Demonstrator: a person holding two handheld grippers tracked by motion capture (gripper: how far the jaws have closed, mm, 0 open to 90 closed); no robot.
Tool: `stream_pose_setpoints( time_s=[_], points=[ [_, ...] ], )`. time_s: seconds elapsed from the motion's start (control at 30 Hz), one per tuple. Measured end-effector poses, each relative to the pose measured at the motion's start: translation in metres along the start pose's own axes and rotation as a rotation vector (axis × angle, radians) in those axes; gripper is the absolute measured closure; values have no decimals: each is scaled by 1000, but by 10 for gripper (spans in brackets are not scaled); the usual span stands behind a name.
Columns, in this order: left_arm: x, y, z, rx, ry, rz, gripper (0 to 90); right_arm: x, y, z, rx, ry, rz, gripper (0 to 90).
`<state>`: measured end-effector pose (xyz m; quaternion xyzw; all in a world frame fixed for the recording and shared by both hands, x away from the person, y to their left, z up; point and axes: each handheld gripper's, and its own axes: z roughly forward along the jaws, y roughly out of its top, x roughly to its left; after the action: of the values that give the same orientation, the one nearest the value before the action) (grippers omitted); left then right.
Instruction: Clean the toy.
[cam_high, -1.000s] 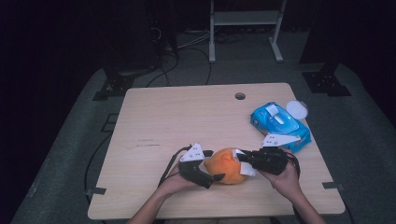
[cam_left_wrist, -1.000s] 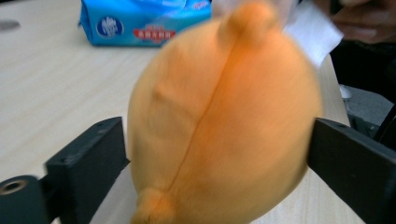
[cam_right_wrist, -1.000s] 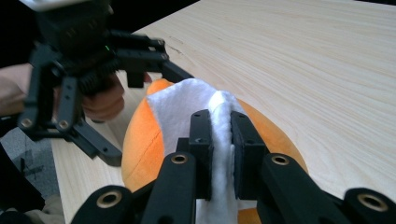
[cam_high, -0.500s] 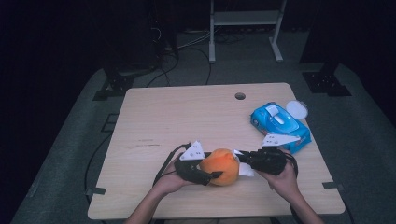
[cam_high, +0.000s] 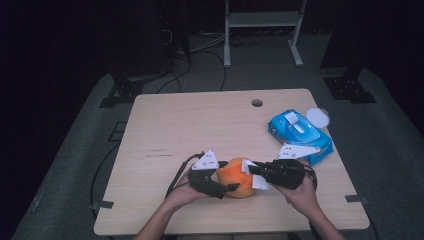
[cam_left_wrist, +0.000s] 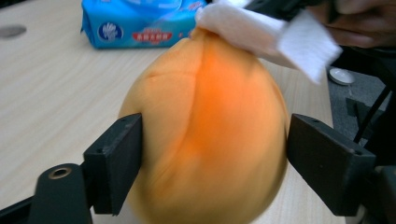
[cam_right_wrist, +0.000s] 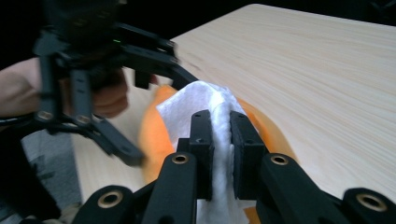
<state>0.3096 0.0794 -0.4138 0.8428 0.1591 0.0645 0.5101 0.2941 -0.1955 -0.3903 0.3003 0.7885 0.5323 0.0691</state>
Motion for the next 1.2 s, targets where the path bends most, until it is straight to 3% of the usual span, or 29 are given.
stream_pose_setpoints(
  time_s=[0.07,0.1,0.13,0.2,0.27,0.37,0.5,0.53,0.6,0.73,0.83,0.9,1.0,1.07,1.13,1.2],
  points=[
    [2,-1,-1,-9,7,3,160,-3,-1,-2,-1,-11,8,801],
    [6,-3,-1,-21,13,-22,160,-5,-2,-4,-2,-15,15,801],
    [11,-8,3,-40,20,-51,104,-12,-3,-6,-7,-12,39,800],
    [12,-12,10,-41,0,-80,88,-15,-4,-6,-7,-8,51,799],
    [9,-13,16,-38,-31,-66,119,-17,-4,-6,-6,-14,53,798],
    [-1,-12,18,-3,-49,6,151,-20,-5,-7,-7,-31,58,796],
    [0,-12,17,-18,-25,-14,128,-26,-8,-8,-20,-29,86,796],
    [2,-13,21,-21,-1,-35,128,-26,-8,-8,-20,-29,86,796],
    [0,-17,30,-40,14,-48,60,-24,-7,-6,-13,-29,86,796],
    [-6,-8,23,-33,14,-43,247,-19,-5,-6,-7,-41,74,800],
    [-6,4,9,-35,-43,-56,259,-11,1,-13,-31,-24,57,802],
    [-7,4,5,3,-18,-27,271,-3,4,-13,-51,-3,48,803],
    [-3,-3,12,25,-13,-56,272,10,4,-2,-29,86,32,803],
    [-2,-6,12,18,-16,-60,272,23,3,8,13,45,-52,801],
    [-2,-8,11,9,-17,-54,271,19,5,7,4,49,-41,800],
    [-4,-9,12,13,-27,-39,272,10,5,3,-8,25,-27,797]
  ],
)
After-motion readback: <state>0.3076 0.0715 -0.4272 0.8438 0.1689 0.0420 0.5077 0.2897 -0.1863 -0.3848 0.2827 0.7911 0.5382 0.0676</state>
